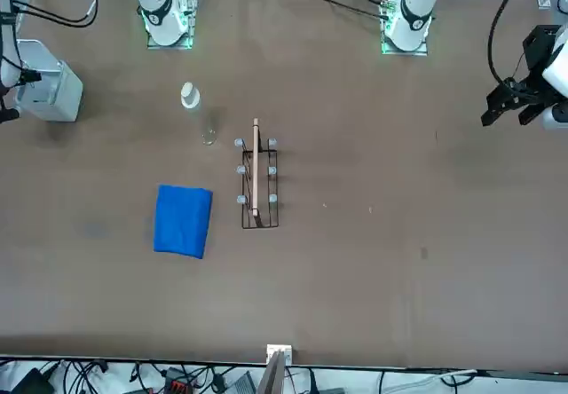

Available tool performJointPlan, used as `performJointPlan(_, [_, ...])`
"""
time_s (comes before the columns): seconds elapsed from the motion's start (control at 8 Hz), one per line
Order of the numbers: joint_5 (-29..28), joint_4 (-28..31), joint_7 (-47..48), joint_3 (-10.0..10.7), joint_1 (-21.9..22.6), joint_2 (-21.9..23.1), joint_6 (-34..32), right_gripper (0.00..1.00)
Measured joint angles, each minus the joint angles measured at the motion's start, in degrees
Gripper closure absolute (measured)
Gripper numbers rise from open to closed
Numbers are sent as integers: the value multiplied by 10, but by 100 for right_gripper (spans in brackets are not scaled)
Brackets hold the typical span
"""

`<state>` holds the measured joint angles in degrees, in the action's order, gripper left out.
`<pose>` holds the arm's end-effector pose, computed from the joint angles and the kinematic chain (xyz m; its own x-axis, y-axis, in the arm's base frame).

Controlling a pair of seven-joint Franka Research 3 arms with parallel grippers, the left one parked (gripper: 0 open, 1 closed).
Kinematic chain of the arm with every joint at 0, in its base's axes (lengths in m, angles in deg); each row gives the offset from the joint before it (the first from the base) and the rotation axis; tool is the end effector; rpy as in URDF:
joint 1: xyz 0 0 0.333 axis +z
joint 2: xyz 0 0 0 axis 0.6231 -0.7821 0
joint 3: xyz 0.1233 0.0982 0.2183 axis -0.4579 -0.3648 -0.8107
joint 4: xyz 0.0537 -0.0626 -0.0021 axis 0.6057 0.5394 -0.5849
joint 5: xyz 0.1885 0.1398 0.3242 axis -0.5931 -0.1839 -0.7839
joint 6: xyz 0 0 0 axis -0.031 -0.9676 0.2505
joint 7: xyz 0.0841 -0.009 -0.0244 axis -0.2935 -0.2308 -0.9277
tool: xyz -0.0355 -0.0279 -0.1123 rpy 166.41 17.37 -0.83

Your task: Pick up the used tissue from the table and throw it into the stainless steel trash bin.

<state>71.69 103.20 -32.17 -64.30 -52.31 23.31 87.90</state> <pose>0.4085 -0.3554 0.2714 0.8194 0.1467 -0.5541 0.2368 -0.9670 0.0941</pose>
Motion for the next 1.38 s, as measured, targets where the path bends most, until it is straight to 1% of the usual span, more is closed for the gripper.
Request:
performJointPlan(0.12, [-13,-10,0,-13,7,18,-1,0])
performJointPlan(0.25, [-37,-29,0,-31,27,41,-10,0])
performJointPlan(0.38, [-73,-56,0,-47,58,61,-31,0])
performJointPlan(0.5, [-117,-94,4,-57,93,74,-62,0])
performJointPlan(0.62, [-162,-136,11,-62,123,80,-92,0])
performJointPlan(0.75, [-201,-172,21,-64,142,81,-106,0])
performJointPlan(0.88, [-231,-199,32,-64,153,81,-110,0])
performJointPlan(1.0, [-251,-223,42,-64,162,81,-110,0])
performJointPlan(1.12, [-259,-245,55,-64,179,81,-110,0])
performJointPlan(1.25, [-261,-262,83,-64,206,80,-112,0])
performJointPlan(1.38, [-261,-271,133,-65,238,80,-114,0])
